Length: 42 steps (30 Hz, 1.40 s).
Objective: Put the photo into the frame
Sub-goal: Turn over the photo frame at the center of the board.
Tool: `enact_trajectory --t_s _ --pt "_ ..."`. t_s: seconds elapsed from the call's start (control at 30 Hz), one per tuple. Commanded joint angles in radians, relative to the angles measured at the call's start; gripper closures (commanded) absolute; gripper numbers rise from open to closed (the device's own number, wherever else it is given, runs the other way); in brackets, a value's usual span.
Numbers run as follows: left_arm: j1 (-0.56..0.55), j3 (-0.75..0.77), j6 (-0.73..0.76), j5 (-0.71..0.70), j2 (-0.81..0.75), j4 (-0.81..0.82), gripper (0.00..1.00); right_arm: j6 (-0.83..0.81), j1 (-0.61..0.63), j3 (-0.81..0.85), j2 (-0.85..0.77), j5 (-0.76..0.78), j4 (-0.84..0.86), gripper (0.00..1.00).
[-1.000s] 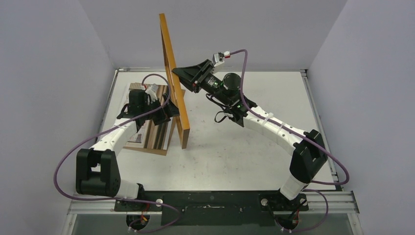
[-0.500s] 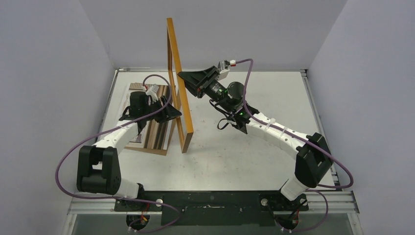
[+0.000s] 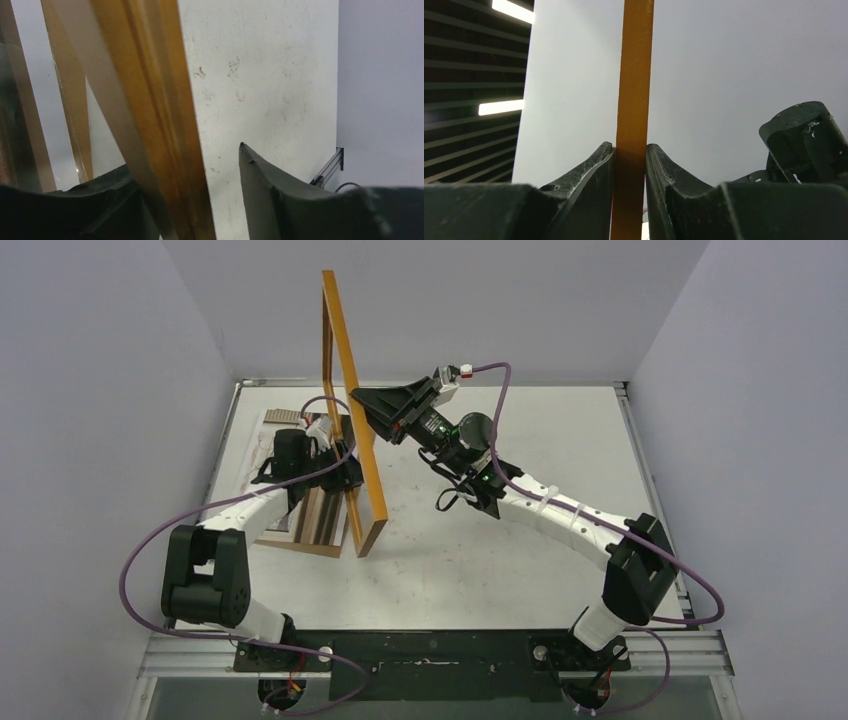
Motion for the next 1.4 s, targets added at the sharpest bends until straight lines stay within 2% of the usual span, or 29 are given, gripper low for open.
enact_trajectory --t_s 0.0,0.07,0.13,0.23,0.37,0.43,0.5,0.57,0.67,0.8,0.9,1.1,1.37 --pt "-0.004 0.01 0.023 -0.014 -0.004 0.051 0.65 -0.03 -0.008 0.047 -0.057 0.0 0.088 0.95" --pt "-0.003 0.022 0.044 -0.058 -0.028 0.026 0.81 -0.053 -0.038 0.028 -0.075 -0.024 0.027 0.94" --pt "-0.005 0.037 0.087 -0.121 -0.049 -0.025 0.91 -0.064 -0.086 -0.009 -0.098 -0.057 -0.03 0.91" --pt "-0.003 0.051 0.133 -0.213 -0.084 -0.073 0.99 -0.129 -0.166 -0.039 -0.147 -0.106 -0.167 0.73" --pt "-0.002 0.042 0.174 -0.274 -0.117 -0.085 1.0 -0.232 -0.236 -0.043 -0.201 -0.154 -0.354 0.39" --pt "-0.002 0.044 0.18 -0.28 -0.116 -0.098 1.0 -0.266 -0.266 -0.038 -0.213 -0.177 -0.398 0.32" --pt "-0.002 0.045 0.176 -0.29 -0.112 -0.111 1.0 -0.299 -0.286 -0.024 -0.225 -0.182 -0.455 0.31" --pt "-0.003 0.045 0.172 -0.288 -0.113 -0.115 1.0 -0.331 -0.297 -0.007 -0.228 -0.195 -0.513 0.33" --pt "-0.005 0.053 0.173 -0.304 -0.118 -0.136 1.0 -0.436 -0.308 0.069 -0.217 -0.186 -0.698 0.41" --pt "-0.011 0.064 0.182 -0.34 -0.128 -0.159 1.0 -0.591 -0.348 0.166 -0.198 -0.113 -0.961 0.51" --pt "-0.026 0.088 0.191 -0.348 -0.117 -0.183 1.0 -0.689 -0.389 0.177 -0.19 -0.06 -1.087 0.6" --pt "-0.108 0.15 0.204 -0.404 -0.027 -0.224 1.0 -0.801 -0.492 0.055 -0.184 -0.052 -1.149 0.84" --pt "-0.237 0.207 0.207 -0.474 0.099 -0.195 0.98 -0.927 -0.557 -0.043 -0.175 0.033 -1.168 0.91"
